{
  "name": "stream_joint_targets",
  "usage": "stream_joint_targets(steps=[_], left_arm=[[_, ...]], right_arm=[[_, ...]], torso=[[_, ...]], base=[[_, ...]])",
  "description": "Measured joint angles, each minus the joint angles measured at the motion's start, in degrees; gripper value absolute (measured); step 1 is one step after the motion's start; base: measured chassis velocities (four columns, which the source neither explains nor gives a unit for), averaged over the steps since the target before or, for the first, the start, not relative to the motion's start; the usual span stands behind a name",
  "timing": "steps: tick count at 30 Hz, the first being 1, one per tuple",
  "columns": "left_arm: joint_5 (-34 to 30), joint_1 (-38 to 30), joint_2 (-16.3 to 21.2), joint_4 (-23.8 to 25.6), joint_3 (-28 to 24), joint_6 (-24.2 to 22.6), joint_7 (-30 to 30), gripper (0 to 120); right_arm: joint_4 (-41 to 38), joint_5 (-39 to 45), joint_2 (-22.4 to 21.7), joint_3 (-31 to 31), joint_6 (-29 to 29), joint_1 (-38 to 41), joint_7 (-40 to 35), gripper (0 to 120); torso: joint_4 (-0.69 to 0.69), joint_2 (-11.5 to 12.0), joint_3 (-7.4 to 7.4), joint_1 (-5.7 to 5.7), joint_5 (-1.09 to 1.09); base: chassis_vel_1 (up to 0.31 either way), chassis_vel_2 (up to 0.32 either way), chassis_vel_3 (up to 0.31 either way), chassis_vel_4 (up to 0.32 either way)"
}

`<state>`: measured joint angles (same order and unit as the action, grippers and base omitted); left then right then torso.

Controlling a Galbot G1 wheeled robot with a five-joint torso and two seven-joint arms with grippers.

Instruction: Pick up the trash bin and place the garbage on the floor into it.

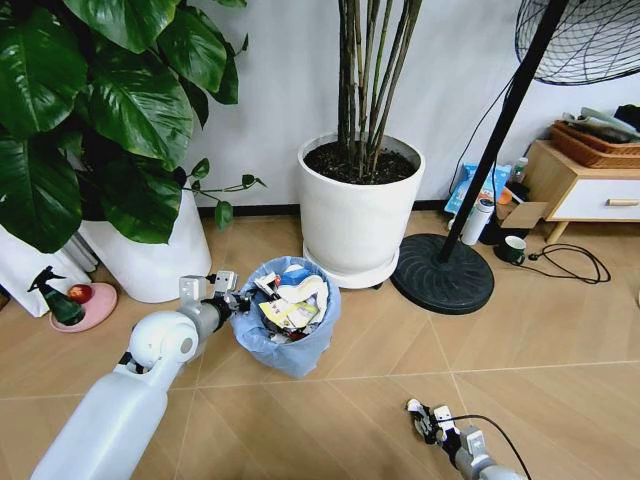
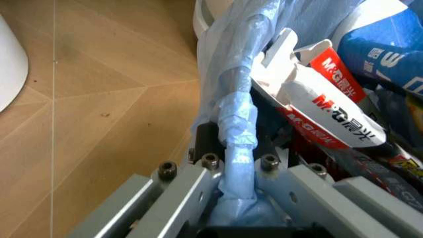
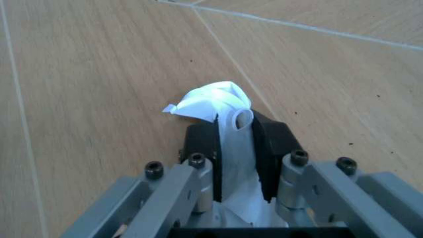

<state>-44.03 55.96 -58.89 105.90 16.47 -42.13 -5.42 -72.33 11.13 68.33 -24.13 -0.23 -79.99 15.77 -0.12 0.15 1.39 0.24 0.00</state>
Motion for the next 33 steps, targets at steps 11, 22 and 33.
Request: stream_joint_targets(steps=[11,22,33], left_arm=[[0.0,0.3,0.3,0.6,0.0,0.0,-0.2,0],[0.0,0.4,0.2,1.2,-0.3,0.0,-0.6,0],[0.0,-1.1,-0.1,0.8,-2.3,0.0,-1.0,0]], right_arm=[[-11.6,6.0,-5.0,-2.5,1.7,1.1,-0.7,8],[-33.1,18.8,-12.7,-0.1,8.9,5.9,-3.1,7],[-48.5,38.5,-18.0,10.1,19.8,23.7,-8.7,6]], torso=[[0.00,0.0,-0.01,0.00,-0.06],[0.00,0.0,-0.01,0.00,-0.11],[-0.01,0.0,-0.02,-0.01,-0.03]], base=[[0.000,0.000,0.000,0.000],[0.000,0.000,0.000,0.000],[0.000,0.000,0.000,0.000]])
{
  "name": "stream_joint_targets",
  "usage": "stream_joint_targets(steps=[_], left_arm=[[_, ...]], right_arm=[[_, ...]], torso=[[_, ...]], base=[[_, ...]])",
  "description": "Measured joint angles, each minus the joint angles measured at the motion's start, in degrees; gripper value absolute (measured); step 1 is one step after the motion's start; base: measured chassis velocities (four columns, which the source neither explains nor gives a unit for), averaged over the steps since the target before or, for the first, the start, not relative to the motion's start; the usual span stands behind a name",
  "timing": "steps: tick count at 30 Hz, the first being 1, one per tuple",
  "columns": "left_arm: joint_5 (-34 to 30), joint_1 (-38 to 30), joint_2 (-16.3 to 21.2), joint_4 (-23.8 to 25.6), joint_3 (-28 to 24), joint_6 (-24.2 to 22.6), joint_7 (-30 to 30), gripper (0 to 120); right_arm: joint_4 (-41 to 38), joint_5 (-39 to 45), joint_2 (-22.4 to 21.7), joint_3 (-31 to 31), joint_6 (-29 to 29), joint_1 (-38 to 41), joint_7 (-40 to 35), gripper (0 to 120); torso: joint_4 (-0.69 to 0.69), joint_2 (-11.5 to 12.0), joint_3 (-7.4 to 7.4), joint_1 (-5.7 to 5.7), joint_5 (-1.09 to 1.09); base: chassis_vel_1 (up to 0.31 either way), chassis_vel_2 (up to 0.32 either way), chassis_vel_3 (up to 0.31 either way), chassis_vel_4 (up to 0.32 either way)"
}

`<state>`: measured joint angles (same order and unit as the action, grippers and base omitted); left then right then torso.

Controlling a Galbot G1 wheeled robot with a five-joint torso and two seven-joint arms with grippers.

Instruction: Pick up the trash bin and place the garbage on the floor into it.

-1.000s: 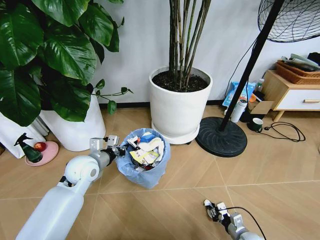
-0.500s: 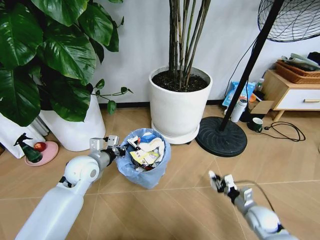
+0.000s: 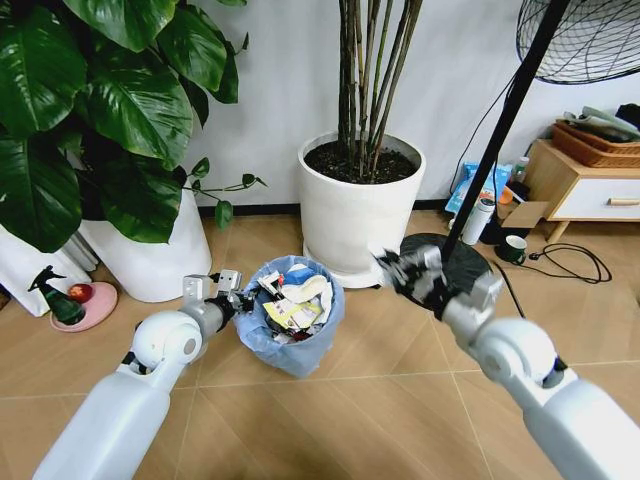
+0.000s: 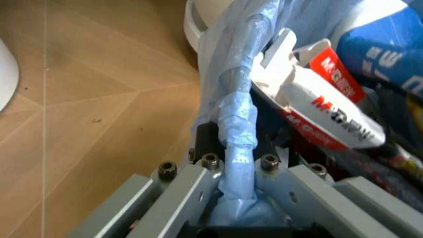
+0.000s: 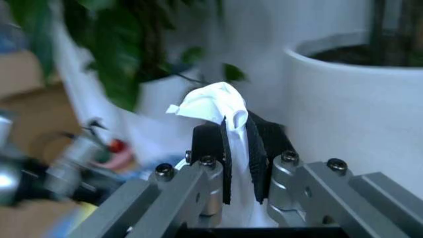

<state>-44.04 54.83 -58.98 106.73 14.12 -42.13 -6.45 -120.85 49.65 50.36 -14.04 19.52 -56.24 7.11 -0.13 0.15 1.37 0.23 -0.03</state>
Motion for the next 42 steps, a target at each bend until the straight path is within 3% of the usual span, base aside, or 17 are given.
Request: stream_joint_targets(steps=[10,16,25,29,31,37,42], left_arm=[[0.0,-2.1,0.1,-0.8,-1.9,0.0,-0.1,0],[-0.1,-2.7,0.3,-1.3,-1.9,0.0,-0.1,0],[-0.2,-3.0,0.1,-2.1,-1.9,0.0,0.0,0],[-0.2,-3.6,-0.2,-2.7,-1.9,0.0,0.4,0],[-0.2,-3.7,-0.3,-2.8,-1.9,0.0,0.4,0],[-0.2,-4.2,-0.5,-3.2,-2.1,0.0,0.7,0],[-0.2,-4.2,-0.5,-3.3,-2.1,0.0,0.8,0]], right_arm=[[4.2,3.9,-0.7,12.1,2.4,10.9,1.1,6],[9.5,3.3,1.3,17.8,2.3,16.5,1.4,6],[14.6,1.2,3.2,23.0,2.0,20.3,2.8,7],[16.7,-1.0,4.2,25.1,1.5,20.8,3.1,28],[16.9,-1.3,4.3,25.3,1.4,20.8,3.1,30],[18.2,-2.4,4.7,25.9,0.9,20.9,3.1,57],[18.4,-2.5,4.9,25.9,0.9,21.3,3.1,68]], torso=[[-0.01,0.0,0.00,0.00,-0.01],[0.00,0.0,0.01,0.00,-0.03],[0.01,0.0,0.00,0.00,-0.02],[0.00,0.0,0.00,0.00,-0.04],[0.00,0.0,0.00,0.00,-0.02],[-0.01,0.0,0.00,0.00,-0.02],[0.00,0.0,0.00,0.00,-0.02]], base=[[0.000,0.000,0.000,0.000],[0.000,0.000,0.000,0.000],[0.000,0.000,0.000,0.000],[0.000,0.000,0.000,0.000],[0.000,0.000,0.000,0.000],[0.000,0.000,0.000,0.000],[0.000,0.000,0.000,0.000]])
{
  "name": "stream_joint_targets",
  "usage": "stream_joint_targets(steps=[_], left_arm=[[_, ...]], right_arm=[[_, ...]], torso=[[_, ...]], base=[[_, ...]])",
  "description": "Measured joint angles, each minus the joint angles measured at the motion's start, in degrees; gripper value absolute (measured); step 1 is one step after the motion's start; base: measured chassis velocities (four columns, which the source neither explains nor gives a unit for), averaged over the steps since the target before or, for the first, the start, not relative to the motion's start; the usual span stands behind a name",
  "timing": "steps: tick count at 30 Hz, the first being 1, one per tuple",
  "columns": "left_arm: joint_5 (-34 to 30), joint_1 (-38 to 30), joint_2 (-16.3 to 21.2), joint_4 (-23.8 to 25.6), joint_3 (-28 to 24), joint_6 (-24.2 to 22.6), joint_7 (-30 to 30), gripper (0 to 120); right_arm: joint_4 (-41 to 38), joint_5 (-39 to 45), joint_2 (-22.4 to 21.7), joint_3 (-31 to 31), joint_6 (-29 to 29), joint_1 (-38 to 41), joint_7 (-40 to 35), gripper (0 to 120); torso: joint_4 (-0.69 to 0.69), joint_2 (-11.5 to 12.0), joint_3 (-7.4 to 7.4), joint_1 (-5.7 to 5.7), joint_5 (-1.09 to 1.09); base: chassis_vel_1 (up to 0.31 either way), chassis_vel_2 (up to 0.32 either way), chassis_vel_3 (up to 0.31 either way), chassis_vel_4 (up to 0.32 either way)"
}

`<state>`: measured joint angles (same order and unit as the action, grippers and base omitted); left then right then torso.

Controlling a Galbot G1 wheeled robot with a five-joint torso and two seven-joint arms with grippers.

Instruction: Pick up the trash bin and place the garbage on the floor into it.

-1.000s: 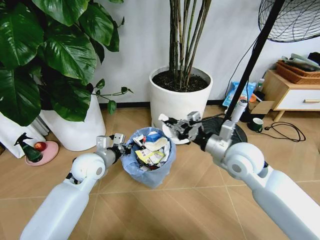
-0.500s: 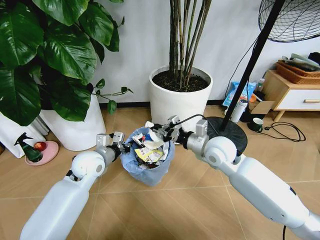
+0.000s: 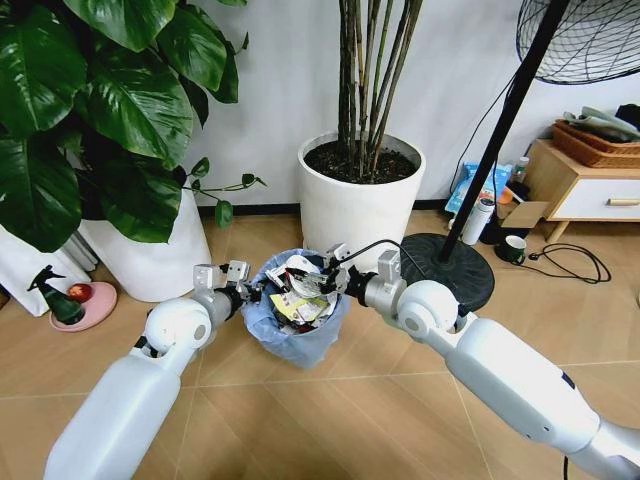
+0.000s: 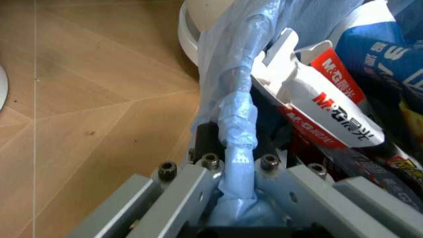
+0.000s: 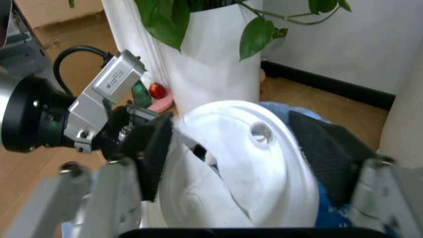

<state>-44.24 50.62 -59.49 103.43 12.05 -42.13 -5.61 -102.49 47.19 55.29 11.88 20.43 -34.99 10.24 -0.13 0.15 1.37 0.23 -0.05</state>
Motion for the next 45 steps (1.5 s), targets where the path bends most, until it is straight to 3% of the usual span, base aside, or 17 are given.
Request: stream_joint_targets(steps=[3,8,19,23,32,40,45], left_arm=[[0.1,0.1,0.0,0.0,0.0,0.0,0.1,0],[0.1,0.2,0.1,0.1,0.3,0.0,0.2,0],[0.1,0.7,0.1,0.4,1.2,0.0,0.2,0],[0.1,0.9,0.0,0.4,1.8,0.0,0.0,0],[0.7,3.3,0.2,1.8,3.9,0.0,-0.7,0],[1.5,5.7,0.1,3.4,5.6,0.0,-1.8,0],[2.3,6.7,0.3,4.2,6.2,0.0,-1.8,0]], right_arm=[[0.1,0.0,0.3,0.0,-0.1,0.4,-0.1,85],[0.0,0.1,0.8,-0.1,-0.1,1.0,-0.3,99],[-1.4,0.8,0.6,-4.3,-0.2,0.7,-2.1,100],[-3.4,1.3,-0.7,-9.1,-0.2,-2.1,-4.2,100],[-7.0,-2.7,-3.0,-18.7,-2.8,-13.4,-12.2,100],[-9.4,-13.1,-0.9,-29.7,-3.5,-24.5,-14.4,100],[-13.3,-17.3,1.1,-39.0,-4.1,-36.1,-13.7,100]], torso=[[0.00,0.0,0.00,0.00,0.00],[0.00,0.0,0.00,0.00,0.00],[0.01,0.0,0.00,0.00,0.00],[0.00,0.0,0.00,0.00,0.00],[0.00,0.0,0.00,-0.01,0.01],[0.01,0.0,-0.01,-0.01,0.00],[-0.02,0.0,-0.01,-0.01,0.00]], base=[[0.000,0.000,0.000,0.000],[0.000,0.000,0.000,0.000],[0.000,0.000,0.000,0.000],[0.000,0.000,0.000,0.000],[0.000,0.000,0.000,0.000],[0.000,0.000,0.000,0.000],[0.000,0.000,0.000,0.000]])
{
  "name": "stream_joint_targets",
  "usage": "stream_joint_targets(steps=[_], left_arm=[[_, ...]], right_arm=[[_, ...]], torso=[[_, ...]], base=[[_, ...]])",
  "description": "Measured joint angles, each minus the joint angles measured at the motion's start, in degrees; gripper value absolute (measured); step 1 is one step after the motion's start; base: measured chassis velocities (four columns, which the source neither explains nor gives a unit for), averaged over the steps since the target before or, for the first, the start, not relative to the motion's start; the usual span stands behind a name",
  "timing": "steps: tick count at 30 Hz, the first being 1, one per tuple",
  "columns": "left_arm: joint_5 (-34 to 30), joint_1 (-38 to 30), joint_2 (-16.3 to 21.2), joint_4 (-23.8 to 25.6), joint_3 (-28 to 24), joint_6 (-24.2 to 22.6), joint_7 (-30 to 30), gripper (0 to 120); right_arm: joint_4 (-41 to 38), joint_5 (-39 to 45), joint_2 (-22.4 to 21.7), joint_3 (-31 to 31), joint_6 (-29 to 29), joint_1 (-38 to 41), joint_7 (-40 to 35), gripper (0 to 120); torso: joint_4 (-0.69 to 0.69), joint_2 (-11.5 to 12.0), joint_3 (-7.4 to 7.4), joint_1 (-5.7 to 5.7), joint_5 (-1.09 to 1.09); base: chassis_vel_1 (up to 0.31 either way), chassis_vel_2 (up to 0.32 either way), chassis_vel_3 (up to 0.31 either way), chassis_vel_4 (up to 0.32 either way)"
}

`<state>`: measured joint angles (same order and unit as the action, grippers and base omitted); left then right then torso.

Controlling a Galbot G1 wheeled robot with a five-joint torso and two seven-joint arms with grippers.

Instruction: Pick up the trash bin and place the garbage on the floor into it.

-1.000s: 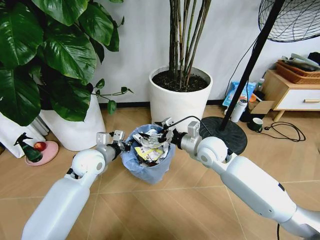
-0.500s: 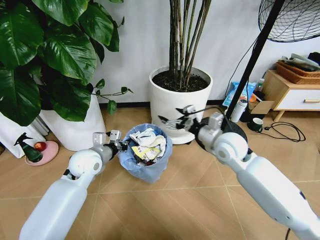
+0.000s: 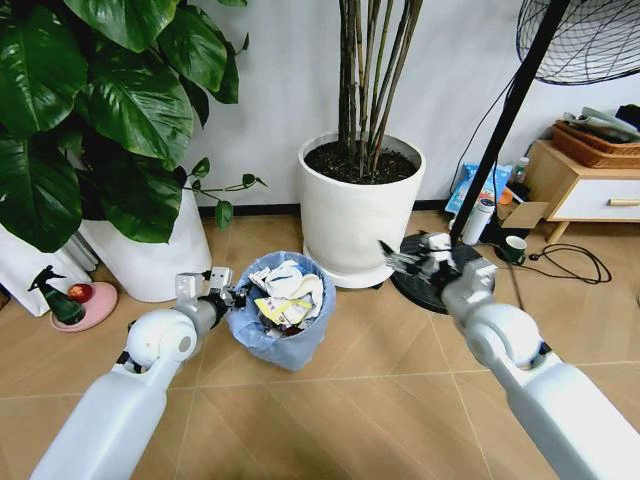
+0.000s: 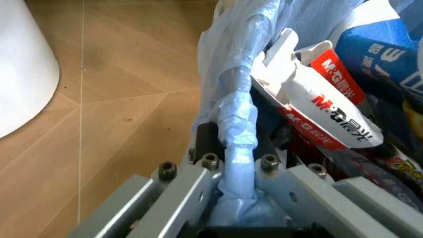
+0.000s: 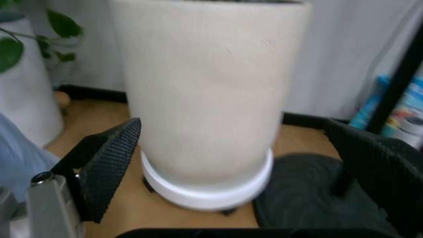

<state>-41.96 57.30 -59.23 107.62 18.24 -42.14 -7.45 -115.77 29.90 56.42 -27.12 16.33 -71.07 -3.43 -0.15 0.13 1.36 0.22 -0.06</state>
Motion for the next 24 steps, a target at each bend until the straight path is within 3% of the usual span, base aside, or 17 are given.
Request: stream_joint_targets(steps=[6,10,24], left_arm=[[1.1,0.7,-0.4,0.5,0.3,0.0,0.0,0],[2.2,1.9,-0.7,1.5,0.6,0.0,0.1,0],[3.0,2.8,-1.5,2.2,1.2,0.0,0.1,0]], right_arm=[[-3.1,-2.5,2.4,-4.4,-0.3,-6.6,0.4,100],[-5.8,-4.9,6.7,-7.6,-0.3,-10.8,0.1,100],[-8.9,-9.1,13.3,-9.0,0.1,-14.7,-1.5,100]], torso=[[0.01,0.0,0.00,0.00,-0.01],[0.02,0.0,0.00,0.00,-0.01],[0.02,0.0,0.01,0.01,0.00]], base=[[0.000,0.000,0.000,0.000],[0.000,0.000,0.000,0.000],[0.000,0.000,0.000,0.000]])
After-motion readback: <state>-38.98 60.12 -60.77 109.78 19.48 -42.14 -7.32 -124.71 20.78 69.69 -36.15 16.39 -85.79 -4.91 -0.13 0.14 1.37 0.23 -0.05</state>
